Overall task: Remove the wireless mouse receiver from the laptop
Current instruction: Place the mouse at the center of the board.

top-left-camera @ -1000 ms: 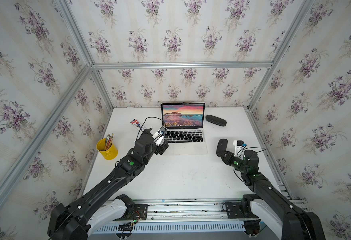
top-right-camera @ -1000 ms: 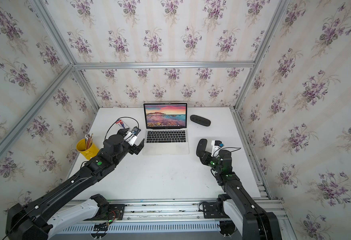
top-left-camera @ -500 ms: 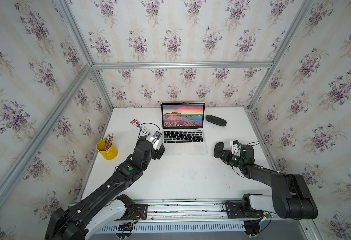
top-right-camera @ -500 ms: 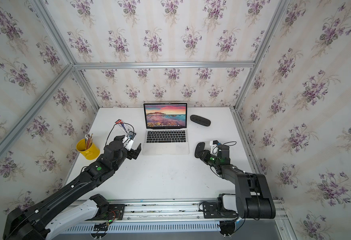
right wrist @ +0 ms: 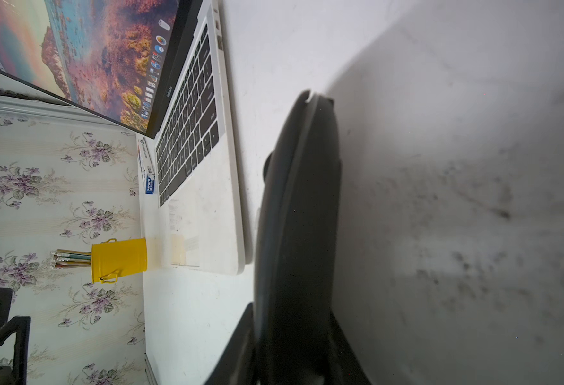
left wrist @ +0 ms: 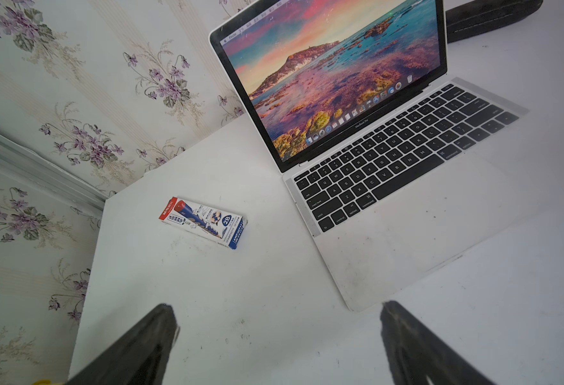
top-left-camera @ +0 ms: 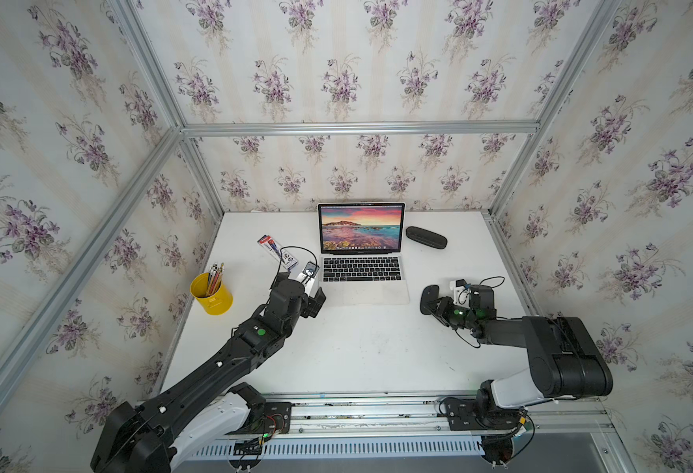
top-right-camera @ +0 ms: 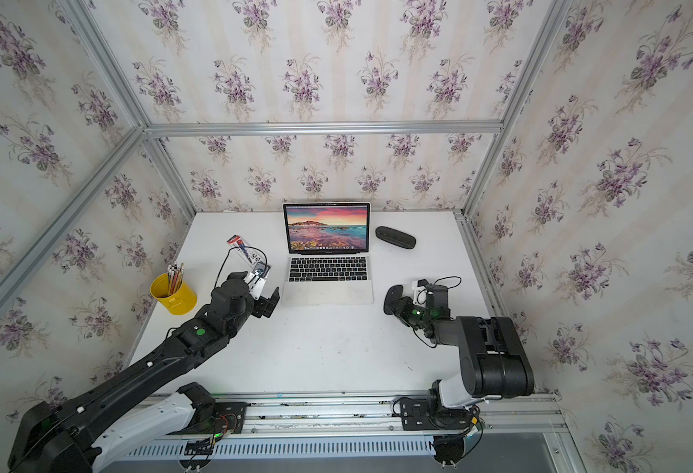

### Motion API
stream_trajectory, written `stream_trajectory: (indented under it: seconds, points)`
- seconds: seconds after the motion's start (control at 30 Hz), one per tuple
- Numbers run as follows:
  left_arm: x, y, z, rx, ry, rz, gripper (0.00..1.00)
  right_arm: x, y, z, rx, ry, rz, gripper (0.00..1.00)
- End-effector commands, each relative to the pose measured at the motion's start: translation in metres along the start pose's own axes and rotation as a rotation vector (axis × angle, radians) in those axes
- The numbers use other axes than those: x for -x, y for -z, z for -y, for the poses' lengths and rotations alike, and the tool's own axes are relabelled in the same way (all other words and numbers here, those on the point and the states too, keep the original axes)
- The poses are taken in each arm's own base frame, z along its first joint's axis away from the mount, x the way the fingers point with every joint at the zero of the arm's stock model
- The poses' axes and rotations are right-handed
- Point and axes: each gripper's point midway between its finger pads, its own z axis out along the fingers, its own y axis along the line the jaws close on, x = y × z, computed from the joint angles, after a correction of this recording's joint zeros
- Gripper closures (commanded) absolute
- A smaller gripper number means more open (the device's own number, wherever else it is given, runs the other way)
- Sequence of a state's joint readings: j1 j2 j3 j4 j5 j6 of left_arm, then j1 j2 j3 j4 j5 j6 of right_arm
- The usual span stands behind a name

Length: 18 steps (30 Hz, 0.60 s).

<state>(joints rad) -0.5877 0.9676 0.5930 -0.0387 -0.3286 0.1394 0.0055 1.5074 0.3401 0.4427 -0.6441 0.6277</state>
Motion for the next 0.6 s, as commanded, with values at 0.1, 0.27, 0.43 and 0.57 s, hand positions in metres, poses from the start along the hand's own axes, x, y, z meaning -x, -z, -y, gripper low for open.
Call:
stream_trajectory:
  seconds: [0.1,0.27,0.43,0.57]
  points:
    - [0.002,-0.002,0.001,-0.004,0.029,0.010,0.01,-0.009,0.000,0.021,-0.098,-0.032,-0.025,0.65]
    - [0.000,-0.001,0.003,-0.014,0.034,0.004,0.01,-0.011,0.006,0.023,-0.131,-0.031,-0.024,0.44]
    - [-0.007,0.000,0.005,-0.025,0.043,-0.013,0.01,-0.007,0.018,0.024,-0.193,-0.006,0.003,0.36]
    - [-0.011,0.001,0.007,-0.034,0.051,-0.020,0.01,-0.003,0.030,0.025,-0.257,0.006,0.020,0.29]
